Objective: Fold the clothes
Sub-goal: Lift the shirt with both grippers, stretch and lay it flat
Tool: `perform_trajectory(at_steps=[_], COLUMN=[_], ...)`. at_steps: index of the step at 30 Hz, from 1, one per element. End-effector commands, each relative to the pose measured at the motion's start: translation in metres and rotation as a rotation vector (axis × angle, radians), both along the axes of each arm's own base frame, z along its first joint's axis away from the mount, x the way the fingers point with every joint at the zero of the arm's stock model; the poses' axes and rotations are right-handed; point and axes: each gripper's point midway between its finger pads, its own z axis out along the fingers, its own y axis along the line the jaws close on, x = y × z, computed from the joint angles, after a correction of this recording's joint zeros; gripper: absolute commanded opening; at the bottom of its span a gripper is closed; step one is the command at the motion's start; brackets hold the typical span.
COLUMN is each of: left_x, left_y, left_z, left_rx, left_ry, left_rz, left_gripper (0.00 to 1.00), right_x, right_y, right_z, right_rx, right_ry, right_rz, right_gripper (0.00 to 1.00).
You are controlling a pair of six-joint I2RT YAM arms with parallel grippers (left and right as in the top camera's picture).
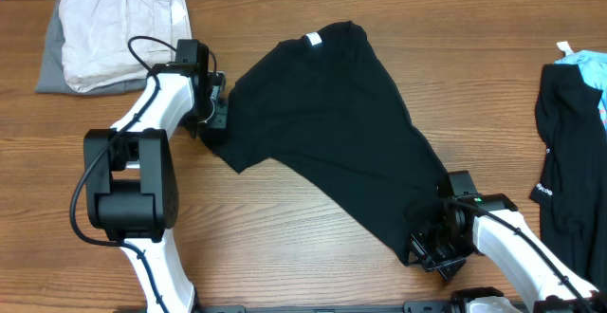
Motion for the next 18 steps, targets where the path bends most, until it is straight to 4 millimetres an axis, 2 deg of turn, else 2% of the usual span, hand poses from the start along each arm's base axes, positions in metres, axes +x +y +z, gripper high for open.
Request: perform_trajectory(at_steps=[1, 3, 8, 11, 12, 13, 18], left_x=[-0.022, -0.018, 0.008, 0.025, 0.029, 0.033, 0.029], left_y=[0.009, 0.006, 0.005, 0.004, 0.003, 0.001, 0.001], left_z=[-0.037, -0.026, 0.031, 0.079, 0.097, 0.123, 0.189], left_rx=[0.042, 0.028, 0.019, 0.010, 0.002, -0.014, -0.036], left_ry=[0.127, 0.134, 0.084, 0.000, -0.032, -0.082, -0.223], left_rz=[0.056, 0.063, 0.086, 0.100, 0.099, 0.097, 0.105], left_gripper=[0.04, 0.04, 0.04, 0.04, 0.04, 0.04, 0.04], right_x=[0.008, 0.017, 0.048, 0.070, 0.079, 0.091, 0.112], right_y=[0.001, 0.001, -0.010, -0.021, -0.024, -0.028, -0.041], right_z=[0.005, 0.013, 0.050, 0.086, 0.102, 0.125, 0.194], right_rx=[-0.005, -0.004, -0.083, -0.157, -0.176, -0.201, -0.282], right_ry=[-0.020, -0.040, -0.112, -0.184, -0.220, -0.271, -0.406], right_rz=[-0.001, 0.003, 0.039, 0.077, 0.093, 0.114, 0.136], right_gripper=[0.04, 0.04, 0.04, 0.04, 0.04, 0.04, 0.04])
